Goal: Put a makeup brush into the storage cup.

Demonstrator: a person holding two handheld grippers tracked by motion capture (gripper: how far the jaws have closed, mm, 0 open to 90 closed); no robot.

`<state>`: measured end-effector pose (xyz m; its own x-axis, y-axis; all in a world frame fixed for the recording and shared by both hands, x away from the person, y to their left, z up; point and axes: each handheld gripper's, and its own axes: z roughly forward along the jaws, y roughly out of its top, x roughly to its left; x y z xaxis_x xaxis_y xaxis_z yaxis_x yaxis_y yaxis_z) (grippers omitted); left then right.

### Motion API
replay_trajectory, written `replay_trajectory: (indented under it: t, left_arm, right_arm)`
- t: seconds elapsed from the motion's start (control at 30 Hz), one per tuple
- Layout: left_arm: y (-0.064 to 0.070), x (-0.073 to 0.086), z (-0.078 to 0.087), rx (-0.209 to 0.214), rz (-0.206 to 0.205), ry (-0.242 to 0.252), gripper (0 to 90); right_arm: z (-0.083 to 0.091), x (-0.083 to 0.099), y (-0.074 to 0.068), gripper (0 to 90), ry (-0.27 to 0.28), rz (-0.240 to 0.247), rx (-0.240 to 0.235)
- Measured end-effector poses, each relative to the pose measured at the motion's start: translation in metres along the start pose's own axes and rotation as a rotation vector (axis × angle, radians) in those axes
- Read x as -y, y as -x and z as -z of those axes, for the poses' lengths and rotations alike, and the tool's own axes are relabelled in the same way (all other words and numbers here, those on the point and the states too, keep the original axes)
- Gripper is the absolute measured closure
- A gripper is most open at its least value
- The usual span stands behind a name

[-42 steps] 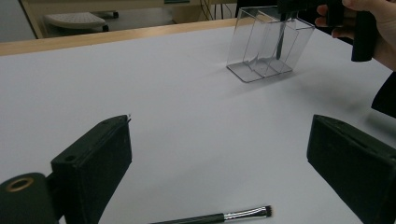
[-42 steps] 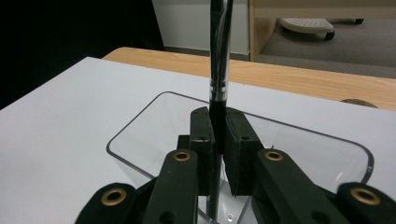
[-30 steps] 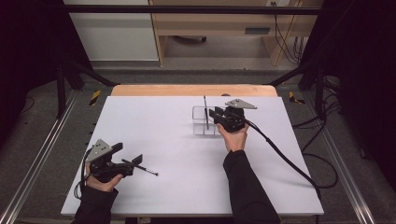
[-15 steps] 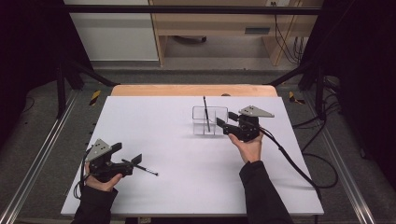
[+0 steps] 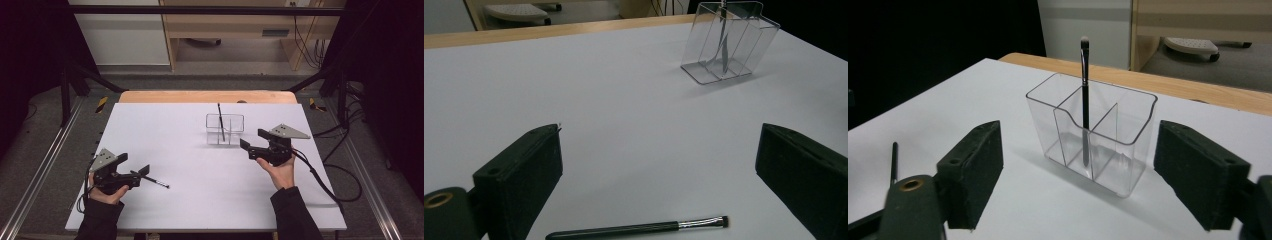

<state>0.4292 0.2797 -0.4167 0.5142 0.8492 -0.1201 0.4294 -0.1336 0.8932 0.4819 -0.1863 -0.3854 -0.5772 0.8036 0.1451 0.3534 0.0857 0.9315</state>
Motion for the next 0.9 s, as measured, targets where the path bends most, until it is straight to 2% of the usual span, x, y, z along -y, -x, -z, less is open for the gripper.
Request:
replay_trajectory:
  t: [0.27,0.47,0.7,0.9]
  left_arm:
    - [-0.002,0.001,0.001,-0.009,-0.002,-0.014,3.9]
    - [-0.005,0.001,0.001,-0.009,-0.012,-0.027,3.5]
    - [-0.008,0.000,0.001,0.021,-0.040,-0.055,3.3]
    - [-0.008,0.002,-0.004,0.064,-0.092,-0.095,3.0]
  right_arm:
    - [0.013,0.010,-0.006,14.2,-0.015,0.010,-0.016]
    - [0.022,0.020,-0.005,13.7,-0.028,0.005,-0.018]
    - [0.029,0.031,-0.002,12.8,-0.046,-0.005,-0.004]
    - [0.032,0.038,-0.001,12.8,-0.062,-0.009,0.002]
